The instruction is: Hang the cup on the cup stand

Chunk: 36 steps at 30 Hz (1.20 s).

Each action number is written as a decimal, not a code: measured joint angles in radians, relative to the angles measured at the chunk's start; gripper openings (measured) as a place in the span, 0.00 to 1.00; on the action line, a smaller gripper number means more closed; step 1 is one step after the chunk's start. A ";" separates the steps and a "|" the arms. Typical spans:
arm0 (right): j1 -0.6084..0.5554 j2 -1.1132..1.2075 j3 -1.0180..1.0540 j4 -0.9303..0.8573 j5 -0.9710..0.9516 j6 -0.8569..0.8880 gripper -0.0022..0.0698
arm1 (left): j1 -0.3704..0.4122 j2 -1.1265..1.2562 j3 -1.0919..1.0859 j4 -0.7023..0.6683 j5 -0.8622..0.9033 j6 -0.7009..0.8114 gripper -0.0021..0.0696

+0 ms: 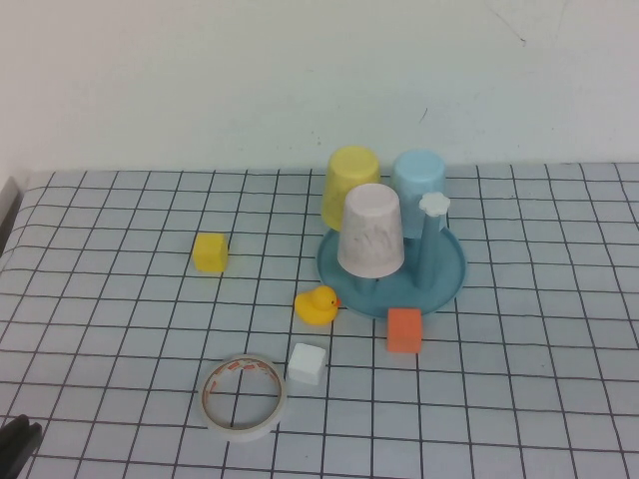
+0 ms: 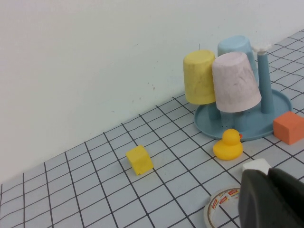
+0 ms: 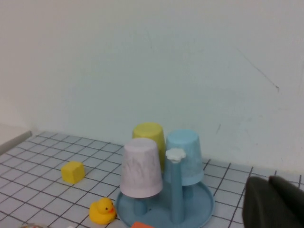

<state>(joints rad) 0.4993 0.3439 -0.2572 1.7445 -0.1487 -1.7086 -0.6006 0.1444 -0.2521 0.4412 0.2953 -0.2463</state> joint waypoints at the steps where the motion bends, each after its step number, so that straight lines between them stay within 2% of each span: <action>1: 0.000 -0.004 0.013 -0.040 -0.006 0.035 0.03 | 0.000 0.000 0.000 0.000 0.000 0.000 0.03; 3: -0.010 -0.012 0.034 -0.187 -0.018 0.180 0.03 | 0.000 0.000 0.000 0.000 0.000 0.000 0.03; 8: -0.129 -0.042 0.095 -0.812 0.028 0.861 0.03 | 0.000 0.000 0.000 0.000 0.000 0.003 0.03; 11: -0.249 -0.092 0.112 -1.173 0.175 1.230 0.03 | 0.000 0.000 0.000 0.000 0.000 0.005 0.03; 15: -0.424 -0.198 0.114 -1.492 0.375 1.519 0.03 | 0.000 0.000 0.000 0.000 0.000 0.007 0.03; 20: -0.618 -0.322 0.121 -1.695 0.513 1.657 0.03 | 0.000 0.000 0.000 0.000 0.000 0.007 0.03; 24: -0.685 -0.355 0.158 -1.789 0.493 1.740 0.03 | 0.000 0.000 0.000 0.000 0.000 0.007 0.03; 29: -0.649 -0.357 0.272 -1.816 0.381 1.827 0.03 | 0.000 0.000 0.000 0.000 0.000 0.007 0.03; 36: -0.561 -0.357 0.284 -1.819 0.423 1.850 0.03 | 0.000 0.000 0.000 0.000 0.000 0.007 0.03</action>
<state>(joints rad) -0.0612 -0.0132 0.0268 -0.0741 0.2740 0.1414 -0.6006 0.1444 -0.2521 0.4412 0.2953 -0.2393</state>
